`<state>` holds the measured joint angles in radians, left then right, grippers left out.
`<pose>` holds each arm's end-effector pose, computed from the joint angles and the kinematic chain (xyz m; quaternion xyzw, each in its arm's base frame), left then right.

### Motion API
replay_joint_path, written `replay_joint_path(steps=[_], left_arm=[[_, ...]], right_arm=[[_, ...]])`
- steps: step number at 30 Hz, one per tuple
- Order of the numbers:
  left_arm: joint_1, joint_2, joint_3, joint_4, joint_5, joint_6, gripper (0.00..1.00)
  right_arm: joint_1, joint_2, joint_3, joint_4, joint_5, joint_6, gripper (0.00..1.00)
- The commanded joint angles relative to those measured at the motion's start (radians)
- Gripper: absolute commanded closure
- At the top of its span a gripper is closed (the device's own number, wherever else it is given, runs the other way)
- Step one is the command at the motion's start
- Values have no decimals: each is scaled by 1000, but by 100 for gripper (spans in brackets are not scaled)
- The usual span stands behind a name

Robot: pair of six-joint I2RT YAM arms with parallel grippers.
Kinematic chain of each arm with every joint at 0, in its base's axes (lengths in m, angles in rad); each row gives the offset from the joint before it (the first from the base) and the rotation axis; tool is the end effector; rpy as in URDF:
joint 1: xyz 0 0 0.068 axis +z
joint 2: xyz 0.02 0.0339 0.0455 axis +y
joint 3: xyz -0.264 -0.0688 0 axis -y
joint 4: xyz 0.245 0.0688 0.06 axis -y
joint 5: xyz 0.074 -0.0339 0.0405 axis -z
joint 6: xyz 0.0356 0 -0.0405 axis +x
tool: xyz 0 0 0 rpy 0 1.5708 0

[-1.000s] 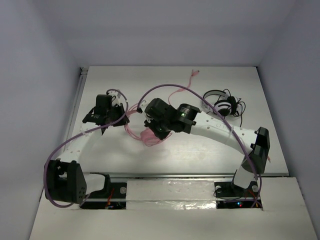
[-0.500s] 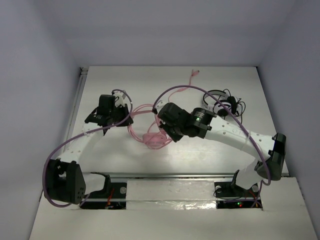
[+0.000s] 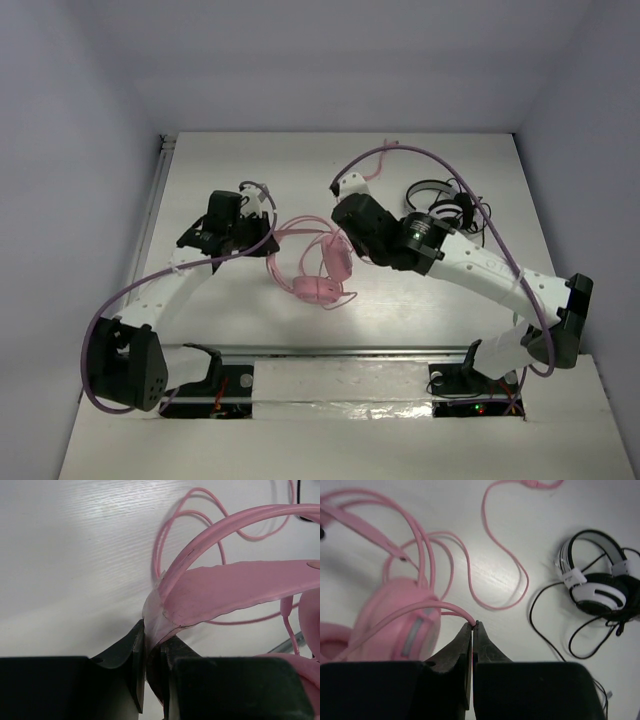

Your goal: Wrap the headphones

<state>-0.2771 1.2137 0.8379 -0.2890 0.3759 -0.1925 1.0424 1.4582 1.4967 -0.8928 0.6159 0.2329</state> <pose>0.2484 -0.0842 0.2607 0.1191 0.8791 -0.2634 0.3791 0.1693 0.2492 0.3675 -0.2537 0.8622 -0.0292 0.4375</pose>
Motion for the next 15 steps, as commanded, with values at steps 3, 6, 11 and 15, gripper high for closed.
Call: replay_joint_path(steps=[3,6,11,15], left_arm=[[-22,-19,32,54,145,-30,100],[-42,-16,38,63,176,-35,100],[-42,-2,47,74,182,-47,100],[-42,20,55,83,173,-73,100]], right_arm=[[-1,22,68,235,24,-131,100],[-1,51,95,282,-65,-185,100],[-1,148,255,126,-153,-188,100],[41,183,293,74,-130,-182,100]])
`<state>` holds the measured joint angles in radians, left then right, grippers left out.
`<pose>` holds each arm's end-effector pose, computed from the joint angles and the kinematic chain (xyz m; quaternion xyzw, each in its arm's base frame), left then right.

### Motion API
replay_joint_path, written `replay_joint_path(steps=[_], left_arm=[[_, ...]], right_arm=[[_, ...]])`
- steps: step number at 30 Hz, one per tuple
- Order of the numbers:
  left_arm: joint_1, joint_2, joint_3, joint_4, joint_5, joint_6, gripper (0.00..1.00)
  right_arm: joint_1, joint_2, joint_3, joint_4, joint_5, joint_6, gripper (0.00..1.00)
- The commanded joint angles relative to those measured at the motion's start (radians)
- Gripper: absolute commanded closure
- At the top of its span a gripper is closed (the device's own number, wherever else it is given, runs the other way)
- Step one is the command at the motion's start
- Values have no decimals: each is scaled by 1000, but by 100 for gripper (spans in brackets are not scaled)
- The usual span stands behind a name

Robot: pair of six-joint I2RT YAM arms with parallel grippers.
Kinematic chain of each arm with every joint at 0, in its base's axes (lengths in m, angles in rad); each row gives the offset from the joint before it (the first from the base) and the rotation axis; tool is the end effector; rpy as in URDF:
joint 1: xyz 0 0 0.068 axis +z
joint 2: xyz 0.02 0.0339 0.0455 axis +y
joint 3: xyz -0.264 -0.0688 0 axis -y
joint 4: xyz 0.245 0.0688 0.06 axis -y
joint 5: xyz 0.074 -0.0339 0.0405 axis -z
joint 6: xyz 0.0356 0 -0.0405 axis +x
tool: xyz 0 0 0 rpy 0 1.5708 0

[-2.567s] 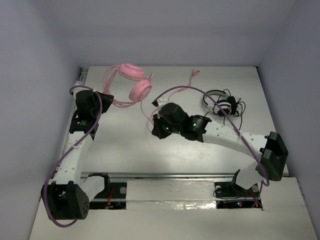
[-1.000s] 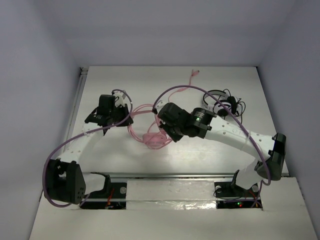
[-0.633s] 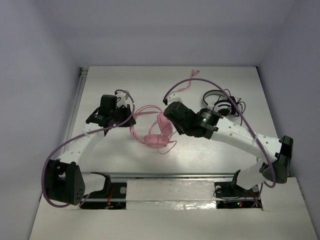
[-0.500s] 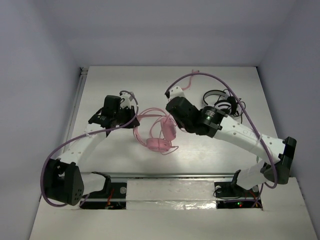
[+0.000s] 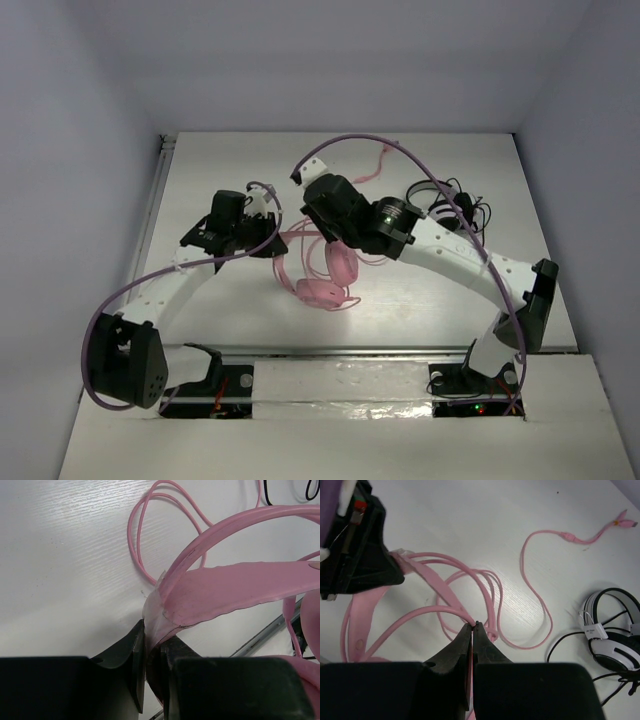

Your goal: Wrap the headphones

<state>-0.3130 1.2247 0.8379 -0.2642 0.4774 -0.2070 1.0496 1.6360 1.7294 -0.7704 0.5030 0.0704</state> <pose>0.2461 -0.0969 0.2610 0.1509 0.8639 -0.3156 0.3623 0.1929 0.3015 0.3936 -0.3158 0.8214 0.0322 0.4738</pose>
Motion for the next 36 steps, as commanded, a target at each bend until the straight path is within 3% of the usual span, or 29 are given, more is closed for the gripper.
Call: replay_joint_path(steps=[1,6,13,16,20,24,31,36], left_arm=[[-6,15,56,68,73,-65,100],[-6,30,81,85,44,-107,100],[-6,19,87,149,62,-178,100],[-6,6,66,145,108,-177,100],[-6,-27,24,125,121,-170,100],[-6,-45,18,125,156,-177,100],[-6,-19,56,100,176,-166,100],[-6,-19,96,112,178,-177,100]], right_arm=[[44,19,70,-65,-20,-15,100],[116,27,91,-90,-15,2,100],[138,-22,-43,-27,16,11,95],[138,-33,-99,40,26,6,87],[78,-68,-108,118,-10,43,68],[-18,-136,-100,201,-171,71,51],[-172,-274,-106,319,-435,121,41],[-204,-300,-102,321,-532,131,41]])
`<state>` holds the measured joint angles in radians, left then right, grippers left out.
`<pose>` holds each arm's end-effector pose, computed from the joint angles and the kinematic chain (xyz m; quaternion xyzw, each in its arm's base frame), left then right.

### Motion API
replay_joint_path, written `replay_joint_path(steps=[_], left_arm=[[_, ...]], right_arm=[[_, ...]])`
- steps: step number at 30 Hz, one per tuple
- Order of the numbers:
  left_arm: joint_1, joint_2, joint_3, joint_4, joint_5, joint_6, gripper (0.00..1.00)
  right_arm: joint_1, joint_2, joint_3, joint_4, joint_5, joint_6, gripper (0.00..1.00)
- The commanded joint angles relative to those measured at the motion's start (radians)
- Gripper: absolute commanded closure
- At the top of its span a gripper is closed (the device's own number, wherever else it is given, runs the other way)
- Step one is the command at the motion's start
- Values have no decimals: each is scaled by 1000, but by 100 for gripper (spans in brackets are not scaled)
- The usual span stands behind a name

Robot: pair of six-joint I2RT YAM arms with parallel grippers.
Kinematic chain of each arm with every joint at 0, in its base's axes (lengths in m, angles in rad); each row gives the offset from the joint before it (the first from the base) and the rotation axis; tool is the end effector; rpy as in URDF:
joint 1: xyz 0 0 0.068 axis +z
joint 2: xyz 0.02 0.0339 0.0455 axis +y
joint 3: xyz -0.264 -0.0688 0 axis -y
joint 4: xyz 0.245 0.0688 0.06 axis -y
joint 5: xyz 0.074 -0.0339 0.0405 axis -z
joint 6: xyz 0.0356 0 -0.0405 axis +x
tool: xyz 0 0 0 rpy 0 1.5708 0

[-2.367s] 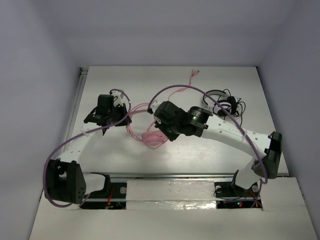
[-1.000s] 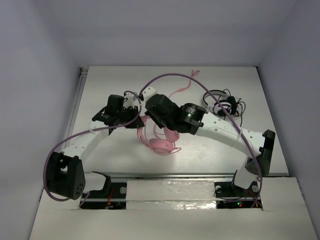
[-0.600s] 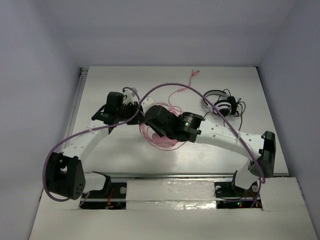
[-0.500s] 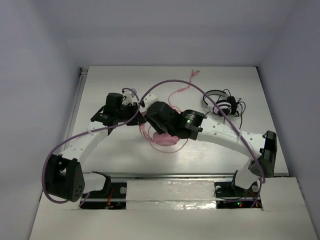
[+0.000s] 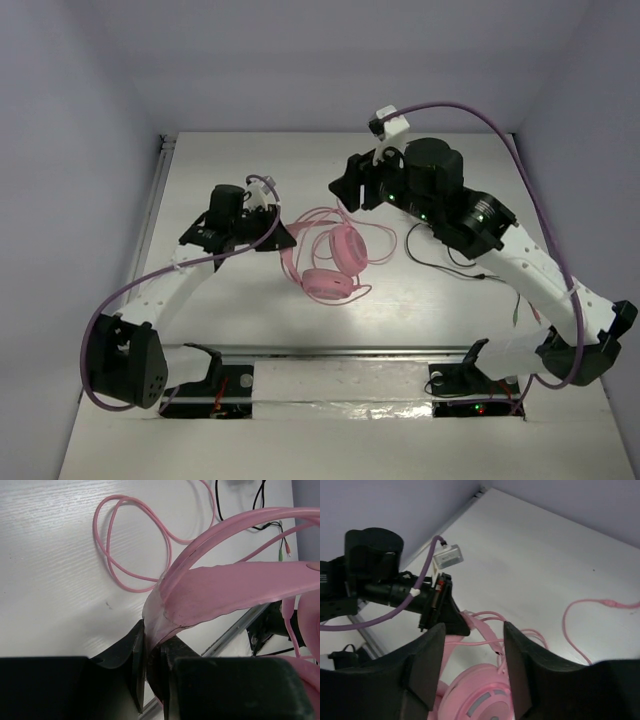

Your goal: Wrap the headphones

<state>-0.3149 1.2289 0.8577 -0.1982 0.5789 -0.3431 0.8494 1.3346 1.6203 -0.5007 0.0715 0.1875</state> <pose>0.2497 -0.1018 0.2733 0.1251 0.8426 -0.3856 0.3545 0.1891 0.2111 0.4734 -0.2317 0.7434 0.2864 0.5582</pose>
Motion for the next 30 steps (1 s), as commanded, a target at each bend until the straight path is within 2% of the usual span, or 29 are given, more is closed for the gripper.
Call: replay_joint_path(steps=[1,2,4,5,8,9,10,11,13,15,17,20,21,24,30], left_arm=[[-4,-23,92,42,76,-40,100],[-4,-23,101,39,76,-40,100],[-4,-25,125,20,72,-31,100],[-4,-23,153,14,75,-30,100],[-4,-20,213,0,73,-30,100],[-4,-17,227,-3,64,-31,100],[-4,-17,240,-10,53,-33,100],[-4,-14,269,-15,46,-34,100],[5,-12,299,-21,41,-40,100],[5,-6,343,-27,41,-51,100],[5,1,384,-35,36,-60,100],[5,30,432,-47,27,-85,100],[5,37,440,-46,35,-94,100],[5,35,458,-30,55,-112,100],[5,40,503,-9,107,-151,100]], right_arm=[[-21,-23,-20,65,-78,23,45],[-36,-23,-46,80,-78,29,50],[-103,-90,-114,157,-116,67,74],[-196,-115,-196,190,-206,91,100],[-303,-208,-362,406,-309,167,100],[-344,-230,-487,478,-378,185,100],[-354,-245,-537,605,-390,237,100],[-354,-264,-581,652,-395,256,100],[-368,-282,-720,809,-372,306,96],[-380,-279,-786,884,-354,320,74],[-404,-237,-819,939,-389,311,59],[-414,-151,-879,1068,-455,323,50],[-414,-112,-899,1109,-481,329,42],[-414,-5,-919,1228,-550,336,36],[-414,159,-872,1268,-523,296,31]])
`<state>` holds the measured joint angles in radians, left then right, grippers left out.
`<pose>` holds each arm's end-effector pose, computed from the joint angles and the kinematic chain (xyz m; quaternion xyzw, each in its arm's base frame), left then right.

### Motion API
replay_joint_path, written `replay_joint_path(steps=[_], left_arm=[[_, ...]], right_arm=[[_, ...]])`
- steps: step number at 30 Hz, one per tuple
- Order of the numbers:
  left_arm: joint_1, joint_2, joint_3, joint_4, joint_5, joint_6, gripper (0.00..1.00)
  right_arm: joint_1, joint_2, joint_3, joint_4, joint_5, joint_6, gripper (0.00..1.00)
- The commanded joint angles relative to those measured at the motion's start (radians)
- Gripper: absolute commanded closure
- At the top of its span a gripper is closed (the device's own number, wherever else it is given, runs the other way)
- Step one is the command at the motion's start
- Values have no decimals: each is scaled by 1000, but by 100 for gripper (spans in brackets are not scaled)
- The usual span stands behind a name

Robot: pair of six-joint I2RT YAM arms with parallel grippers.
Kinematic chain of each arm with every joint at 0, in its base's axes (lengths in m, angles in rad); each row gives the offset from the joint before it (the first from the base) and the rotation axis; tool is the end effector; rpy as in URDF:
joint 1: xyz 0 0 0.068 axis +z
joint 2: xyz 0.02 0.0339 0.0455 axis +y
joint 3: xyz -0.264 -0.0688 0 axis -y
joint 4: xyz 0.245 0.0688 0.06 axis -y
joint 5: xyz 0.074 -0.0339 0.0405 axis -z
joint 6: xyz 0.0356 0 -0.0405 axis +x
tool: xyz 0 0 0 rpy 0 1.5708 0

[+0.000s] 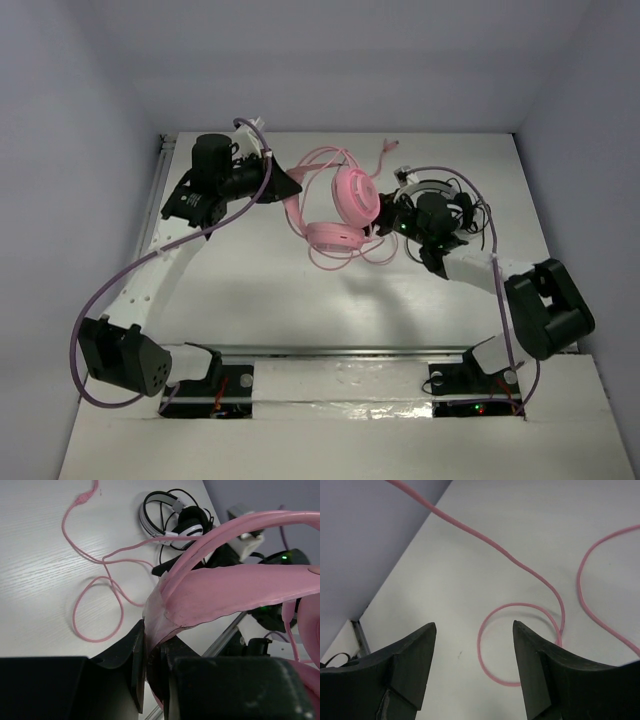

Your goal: Wrap the headphones

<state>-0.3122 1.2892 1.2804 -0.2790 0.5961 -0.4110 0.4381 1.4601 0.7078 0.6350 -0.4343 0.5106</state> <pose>0.2711 -0.1085 0.3956 0.1377 0.7736 -0.4224 0.4518 0.2801 0.1477 0.2398 -0.1166 0.7345 0.4396 0.5037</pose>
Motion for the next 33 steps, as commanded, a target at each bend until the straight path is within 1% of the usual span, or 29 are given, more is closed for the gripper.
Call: replay_joint_path(steps=[1,2,5,8,12,16,18,19,23,24,26,27,28,29,30,33], left_arm=[[2,-21,85,75,96,-87,100],[2,-21,94,77,99,-97,100],[2,-22,120,64,103,-98,100],[2,-24,140,52,108,-103,100],[2,-25,160,37,110,-107,100],[2,-33,184,26,107,-112,100],[2,-33,209,26,110,-117,100],[2,-33,217,24,110,-120,100],[2,-30,228,35,102,-156,100],[2,-30,220,49,114,-172,100],[12,-33,194,107,122,-209,100],[24,-37,183,130,125,-245,100],[24,-36,172,153,125,-265,100],[33,-39,153,196,123,-282,100],[33,-41,139,219,114,-320,100],[54,-50,71,328,87,-386,100]], right_arm=[[-2,58,77,109,-20,-52,31],[-2,109,94,109,-29,-56,31],[-2,189,134,115,-18,-70,31],[-2,230,157,135,9,-78,30],[-2,313,209,95,71,-93,31],[-2,367,225,126,33,-67,31],[-2,385,226,149,20,-52,34],[-2,391,220,187,11,-31,36],[-2,419,199,274,13,28,51],[-2,424,194,290,0,38,61],[-2,430,182,325,-43,74,72],[-2,439,174,348,-58,91,80],[-2,440,162,403,-84,124,84],[-2,433,129,422,-83,137,87],[8,404,108,436,-75,147,91],[37,347,47,447,-44,164,99]])
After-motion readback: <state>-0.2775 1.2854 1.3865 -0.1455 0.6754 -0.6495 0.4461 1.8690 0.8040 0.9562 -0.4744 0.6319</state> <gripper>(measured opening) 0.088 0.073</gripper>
